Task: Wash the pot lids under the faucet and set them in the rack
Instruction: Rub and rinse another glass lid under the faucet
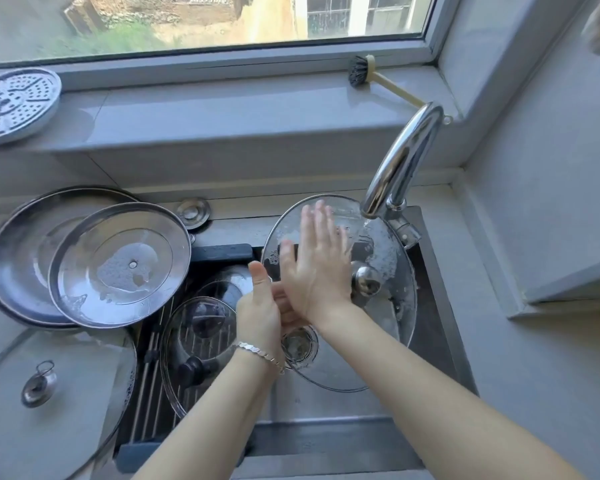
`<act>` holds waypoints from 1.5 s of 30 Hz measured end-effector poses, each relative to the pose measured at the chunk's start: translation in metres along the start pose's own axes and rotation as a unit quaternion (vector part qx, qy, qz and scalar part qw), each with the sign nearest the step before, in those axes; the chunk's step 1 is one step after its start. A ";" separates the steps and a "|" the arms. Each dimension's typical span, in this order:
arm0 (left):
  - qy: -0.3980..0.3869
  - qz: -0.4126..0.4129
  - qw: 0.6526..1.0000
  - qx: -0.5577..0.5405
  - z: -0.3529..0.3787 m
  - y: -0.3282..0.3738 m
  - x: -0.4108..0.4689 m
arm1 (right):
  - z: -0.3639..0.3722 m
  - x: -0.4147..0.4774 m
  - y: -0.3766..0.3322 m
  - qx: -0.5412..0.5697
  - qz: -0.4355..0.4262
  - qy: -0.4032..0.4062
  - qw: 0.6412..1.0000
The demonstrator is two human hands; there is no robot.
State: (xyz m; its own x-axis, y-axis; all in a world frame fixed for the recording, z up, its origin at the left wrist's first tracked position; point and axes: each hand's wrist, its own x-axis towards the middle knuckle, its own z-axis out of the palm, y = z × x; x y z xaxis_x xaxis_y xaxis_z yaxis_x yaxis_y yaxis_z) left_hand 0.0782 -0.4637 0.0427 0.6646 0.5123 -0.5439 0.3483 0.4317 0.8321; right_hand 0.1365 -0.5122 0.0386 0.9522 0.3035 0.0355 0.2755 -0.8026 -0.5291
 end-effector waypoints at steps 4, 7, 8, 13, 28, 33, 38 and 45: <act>0.008 -0.013 0.999 -0.035 -0.010 0.010 0.014 | 0.023 -0.062 0.025 -0.010 -0.269 0.014 0.963; -0.021 -0.023 0.995 -0.097 -0.013 0.013 0.013 | 0.034 -0.077 0.064 -0.021 -0.278 0.027 0.960; -0.016 -0.018 0.994 -0.105 -0.013 0.013 0.012 | 0.033 -0.075 0.071 -0.005 -0.235 0.033 0.971; 0.021 -0.013 0.988 -0.149 -0.004 0.010 0.007 | 0.037 -0.080 0.036 0.041 -0.054 0.059 0.996; 0.077 -0.039 0.975 -0.203 -0.019 0.008 0.006 | 0.010 -0.056 0.055 0.005 0.011 -0.078 0.997; 0.081 -0.052 0.978 -0.183 -0.023 0.005 0.004 | 0.001 -0.043 0.060 -0.002 0.057 -0.092 0.994; 0.055 -0.052 0.987 -0.145 -0.030 0.003 0.000 | 0.000 -0.043 0.075 0.002 -0.026 -0.077 0.997; -0.014 -0.056 0.998 -0.029 -0.037 -0.007 -0.008 | -0.019 0.023 0.095 -0.003 -0.022 -0.158 0.987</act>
State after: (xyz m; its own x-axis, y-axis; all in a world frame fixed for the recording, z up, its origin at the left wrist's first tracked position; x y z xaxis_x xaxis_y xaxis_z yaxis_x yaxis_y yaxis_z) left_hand 0.0457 -0.4432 0.0378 0.6425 0.4367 -0.6297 0.3831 0.5286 0.7575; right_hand 0.1868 -0.5915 0.0050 0.8506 0.4822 -0.2096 0.3169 -0.7883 -0.5275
